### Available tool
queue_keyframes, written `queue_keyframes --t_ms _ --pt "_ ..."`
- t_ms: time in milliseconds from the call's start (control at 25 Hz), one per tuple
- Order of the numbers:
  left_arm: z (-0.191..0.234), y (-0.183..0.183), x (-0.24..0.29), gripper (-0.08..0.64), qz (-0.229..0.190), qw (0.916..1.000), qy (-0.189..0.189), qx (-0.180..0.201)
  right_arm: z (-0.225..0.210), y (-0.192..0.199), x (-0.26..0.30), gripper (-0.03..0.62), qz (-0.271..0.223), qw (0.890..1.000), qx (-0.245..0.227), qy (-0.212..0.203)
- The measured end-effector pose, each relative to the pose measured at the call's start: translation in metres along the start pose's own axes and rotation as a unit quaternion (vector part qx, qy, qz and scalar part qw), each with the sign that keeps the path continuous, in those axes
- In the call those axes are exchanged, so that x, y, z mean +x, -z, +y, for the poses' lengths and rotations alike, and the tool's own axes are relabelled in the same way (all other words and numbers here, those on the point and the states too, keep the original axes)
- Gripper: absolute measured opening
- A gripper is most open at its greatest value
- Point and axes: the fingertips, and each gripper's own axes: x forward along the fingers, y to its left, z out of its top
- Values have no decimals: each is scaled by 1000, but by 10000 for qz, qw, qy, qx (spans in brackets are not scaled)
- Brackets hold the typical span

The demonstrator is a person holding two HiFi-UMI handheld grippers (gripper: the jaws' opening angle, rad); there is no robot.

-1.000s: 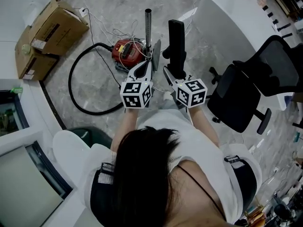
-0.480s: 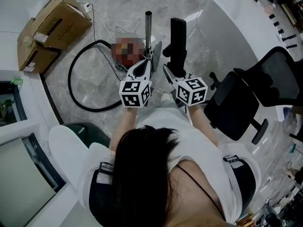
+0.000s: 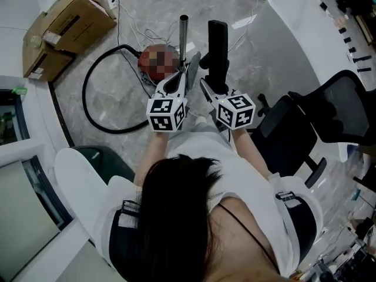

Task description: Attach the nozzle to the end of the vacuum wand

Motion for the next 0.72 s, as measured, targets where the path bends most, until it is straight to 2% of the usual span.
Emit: queue_keyframes --t_ms 720 --pt "18 -4 1 3 -169 9987 -464 -127 -11 1 0 78 68 10000 34 -15"
